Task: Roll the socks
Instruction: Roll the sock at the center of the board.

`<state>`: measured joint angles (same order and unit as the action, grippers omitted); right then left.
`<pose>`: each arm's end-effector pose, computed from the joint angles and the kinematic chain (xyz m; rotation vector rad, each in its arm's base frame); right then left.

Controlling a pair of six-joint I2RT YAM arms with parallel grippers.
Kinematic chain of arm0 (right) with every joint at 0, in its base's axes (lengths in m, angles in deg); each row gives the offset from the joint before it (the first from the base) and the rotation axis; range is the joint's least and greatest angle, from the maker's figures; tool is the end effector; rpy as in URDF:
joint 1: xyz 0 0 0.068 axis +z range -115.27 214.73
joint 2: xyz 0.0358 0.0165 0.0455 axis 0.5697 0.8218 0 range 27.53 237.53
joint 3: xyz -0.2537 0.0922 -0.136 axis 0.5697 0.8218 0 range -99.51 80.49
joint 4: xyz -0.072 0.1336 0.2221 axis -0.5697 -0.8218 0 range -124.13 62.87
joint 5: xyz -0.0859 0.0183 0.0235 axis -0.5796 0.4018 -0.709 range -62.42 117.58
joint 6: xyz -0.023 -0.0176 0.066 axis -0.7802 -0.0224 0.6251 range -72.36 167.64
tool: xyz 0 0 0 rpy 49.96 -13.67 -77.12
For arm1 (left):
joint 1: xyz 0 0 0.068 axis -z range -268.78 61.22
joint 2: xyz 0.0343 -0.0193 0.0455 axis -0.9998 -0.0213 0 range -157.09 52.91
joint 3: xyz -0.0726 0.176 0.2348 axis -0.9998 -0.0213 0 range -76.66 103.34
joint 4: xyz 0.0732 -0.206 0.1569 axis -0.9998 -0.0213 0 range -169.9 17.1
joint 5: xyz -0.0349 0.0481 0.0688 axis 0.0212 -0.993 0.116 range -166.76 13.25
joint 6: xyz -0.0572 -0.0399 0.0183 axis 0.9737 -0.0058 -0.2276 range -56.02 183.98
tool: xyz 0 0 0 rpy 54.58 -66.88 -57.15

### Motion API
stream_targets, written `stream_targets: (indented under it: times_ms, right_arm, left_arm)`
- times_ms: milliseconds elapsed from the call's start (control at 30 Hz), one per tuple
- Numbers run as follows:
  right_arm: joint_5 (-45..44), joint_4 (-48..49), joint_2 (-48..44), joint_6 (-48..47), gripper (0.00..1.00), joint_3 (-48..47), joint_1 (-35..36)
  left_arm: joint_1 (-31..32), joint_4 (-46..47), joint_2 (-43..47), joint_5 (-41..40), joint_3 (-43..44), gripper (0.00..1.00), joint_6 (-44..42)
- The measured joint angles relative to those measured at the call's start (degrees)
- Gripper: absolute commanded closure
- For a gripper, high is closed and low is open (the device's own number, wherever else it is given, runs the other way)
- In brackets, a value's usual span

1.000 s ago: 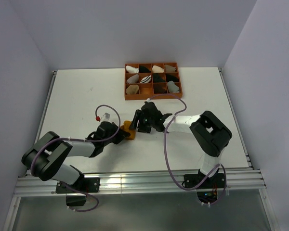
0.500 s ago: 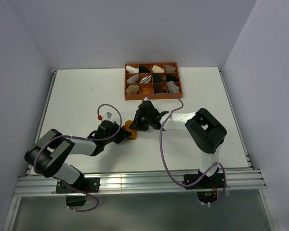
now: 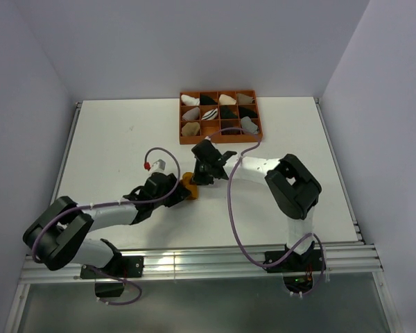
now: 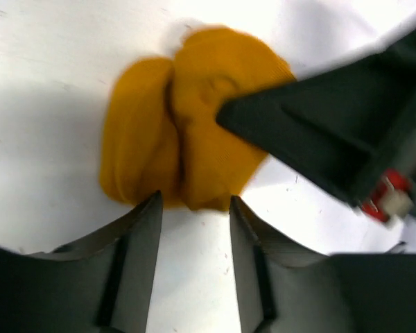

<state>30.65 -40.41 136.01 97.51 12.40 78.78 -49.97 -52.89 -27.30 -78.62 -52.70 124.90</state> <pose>0.3025 0.2972 0.1667 0.1116 2.6613 0.6875 0.2103 -0.1666 0.1475 -0.4726 2.3165 -0.8917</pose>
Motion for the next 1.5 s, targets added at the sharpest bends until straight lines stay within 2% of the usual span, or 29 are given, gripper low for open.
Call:
stream_targets:
  times_ms: [233,433,600,833,933,1033,1067,1133,1167,1267,1300,1367,1400,1467,1500]
  right_arm:
    - [-3.5,-8.7,2.2,-0.1,1.00,-6.3,1.1]
    - [-4.2,-11.7,3.0,-0.2,1.00,-8.1,1.8]
    - [-4.2,-13.0,3.1,-0.2,1.00,-8.7,1.8]
    - [-4.2,-14.4,3.2,-0.3,1.00,-9.4,1.6]
    - [-4.1,-14.8,3.3,-0.3,1.00,-9.6,1.6]
    - [-4.2,-15.2,3.3,-0.5,1.00,-9.8,1.6]
    - [-4.3,-15.3,3.3,-0.5,1.00,-9.8,1.6]
    - [-4.4,-15.3,3.3,-0.5,1.00,-9.8,1.4]
    - [-4.5,-15.3,3.3,-0.5,1.00,-9.8,1.4]
    - [-4.6,-15.2,3.3,-0.5,0.90,-9.8,1.3]
    - [-4.6,-15.1,3.3,-0.5,0.81,-9.8,1.3]
    - [-4.4,-14.5,3.2,-0.6,0.71,-9.5,1.3]
    - [-4.2,-14.0,3.0,-0.6,0.62,-9.1,1.3]
    - [-3.4,-12.5,2.2,-0.4,0.56,-7.7,1.3]
    - [-3.0,-11.6,1.6,-0.2,0.50,-6.7,1.3]
  left_arm:
    - [10.6,-11.1,3.0,-13.3,6.6,0.41,-4.8]
    - [17.8,-14.7,0.1,-26.0,12.5,0.40,-9.3]
    - [20.3,-15.6,-5.6,-32.3,16.1,0.41,-12.3]
    - [20.9,-18.2,-11.0,-36.2,19.0,0.43,-12.0]
    - [21.2,-19.2,-12.6,-37.0,20.0,0.48,-11.7]
    - [21.4,-20.3,-13.9,-37.3,21.1,0.61,-11.8]
    - [21.4,-20.5,-14.4,-37.6,21.4,0.69,-11.6]
    - [21.4,-21.2,-14.8,-37.9,22.0,0.75,-11.3]
    - [21.5,-21.5,-14.9,-38.0,22.3,0.85,-10.9]
    - [21.5,-21.8,-15.0,-38.1,22.4,0.99,-10.5]
    - [21.6,-21.8,-14.9,-38.0,22.4,0.99,-10.4]
    - [21.4,-21.5,-14.6,-37.7,22.1,0.99,-10.5]
    - [21.1,-21.1,-14.2,-37.0,21.6,0.99,-10.5]
    - [20.2,-19.7,-12.5,-35.1,19.9,0.99,-10.5]
    - [19.3,-18.1,-11.1,-33.0,18.2,0.99,-10.4]
